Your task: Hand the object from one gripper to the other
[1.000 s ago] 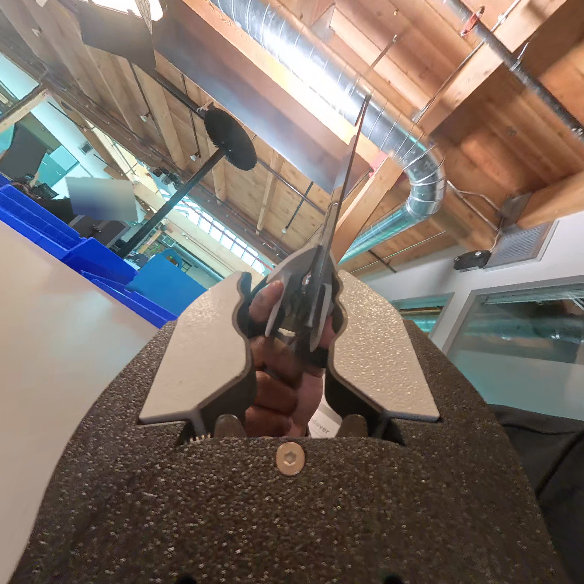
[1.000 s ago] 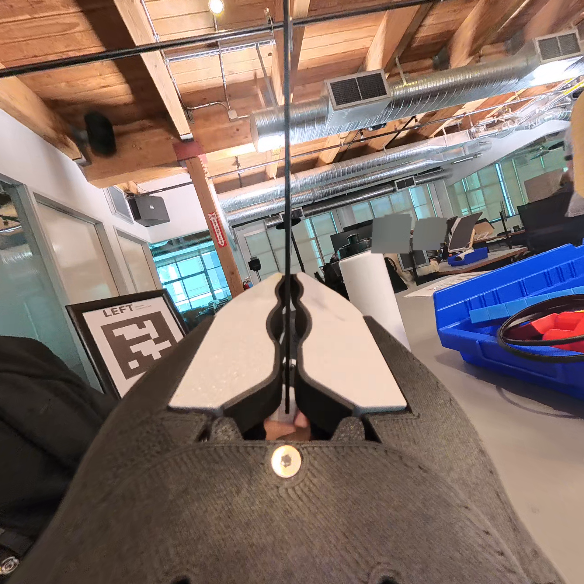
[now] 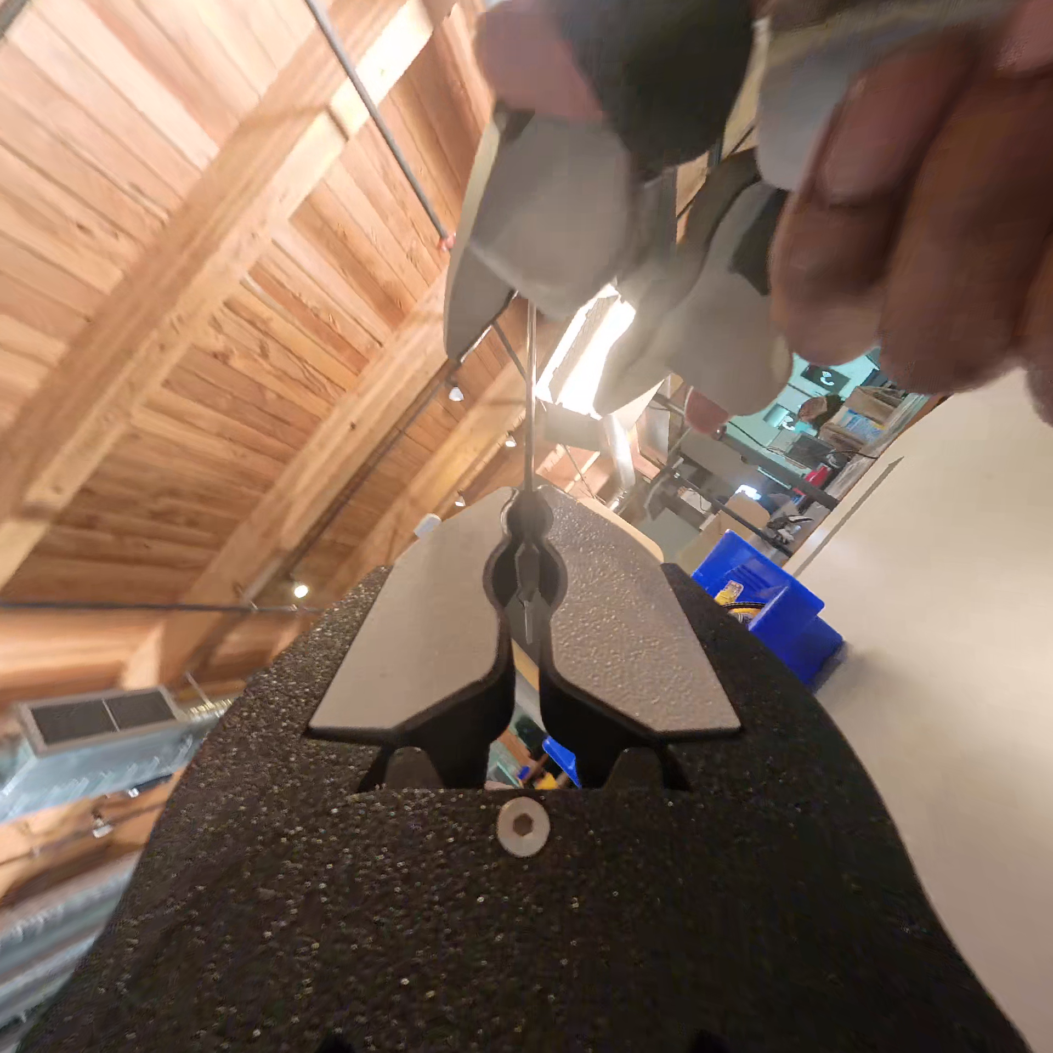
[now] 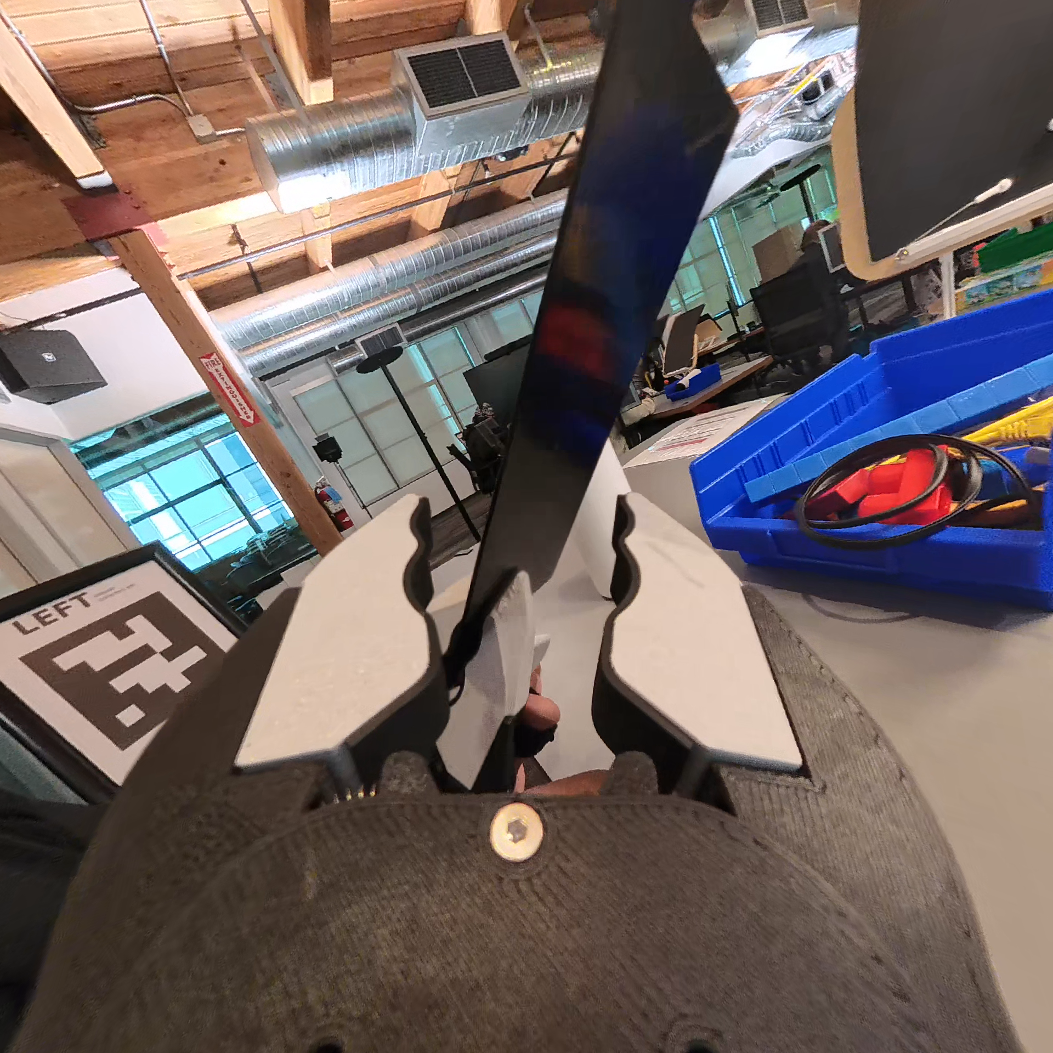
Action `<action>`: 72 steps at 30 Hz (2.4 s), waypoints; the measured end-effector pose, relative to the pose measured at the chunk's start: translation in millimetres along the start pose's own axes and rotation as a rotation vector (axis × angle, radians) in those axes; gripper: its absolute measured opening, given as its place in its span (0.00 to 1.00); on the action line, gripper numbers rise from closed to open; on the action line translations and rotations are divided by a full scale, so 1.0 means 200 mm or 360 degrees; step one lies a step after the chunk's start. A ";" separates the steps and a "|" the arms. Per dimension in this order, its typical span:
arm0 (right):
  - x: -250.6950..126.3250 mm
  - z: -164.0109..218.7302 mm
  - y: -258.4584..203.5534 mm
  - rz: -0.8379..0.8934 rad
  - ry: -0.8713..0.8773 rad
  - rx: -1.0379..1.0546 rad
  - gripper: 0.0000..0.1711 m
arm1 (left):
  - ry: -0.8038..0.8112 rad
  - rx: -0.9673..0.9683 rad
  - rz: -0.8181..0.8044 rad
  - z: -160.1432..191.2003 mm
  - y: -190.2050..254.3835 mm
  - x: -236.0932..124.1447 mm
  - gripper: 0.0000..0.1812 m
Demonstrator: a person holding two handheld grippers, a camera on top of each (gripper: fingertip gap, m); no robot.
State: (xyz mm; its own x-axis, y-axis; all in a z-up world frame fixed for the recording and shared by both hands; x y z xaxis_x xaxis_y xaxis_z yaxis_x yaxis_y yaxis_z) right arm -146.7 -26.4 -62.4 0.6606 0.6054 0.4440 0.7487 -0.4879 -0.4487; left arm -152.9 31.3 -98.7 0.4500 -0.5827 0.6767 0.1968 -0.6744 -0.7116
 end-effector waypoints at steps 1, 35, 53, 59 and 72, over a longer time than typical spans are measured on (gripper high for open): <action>0.00 0.00 0.01 0.0013 -0.0001 0.0010 0.35 | 0.0029 0.0034 0.0016 -0.01 0.01 0.00 0.01; -0.12 0.19 0.03 -0.0450 -0.0431 -0.2379 0.18 | 0.0524 -0.1239 0.0924 -0.10 -0.08 -0.09 0.02; -0.10 0.19 -0.02 -0.0302 -0.0384 -0.3084 0.33 | -0.0038 0.0268 0.0811 0.18 0.06 -0.05 0.01; -0.09 0.24 0.14 -0.0168 -0.0654 -0.2925 0.01 | 0.0070 -0.0133 0.0695 0.13 0.01 -0.03 0.18; -0.07 -0.04 0.05 -0.0202 -0.0032 -0.1052 0.01 | -0.0135 -0.2818 0.0200 0.32 -0.18 0.05 0.38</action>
State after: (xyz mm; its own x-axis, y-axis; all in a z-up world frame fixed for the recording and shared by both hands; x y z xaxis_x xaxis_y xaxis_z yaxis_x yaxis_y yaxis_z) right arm -148.2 -46.1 -66.8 0.5687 0.6919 0.4448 0.7008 -0.6907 0.1783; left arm -98.8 78.2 -78.5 0.4378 -0.6802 0.5879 -0.8981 -0.3007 0.3209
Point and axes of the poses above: each gripper's, where its closed fingertips meet, x out along the fingers, z out of its underside, y = z × x across the jaws, the point moved 3 cm from there along -x, back along the fingers, and after that the axes turned 12 degrees about y, right-handed, at the moved point
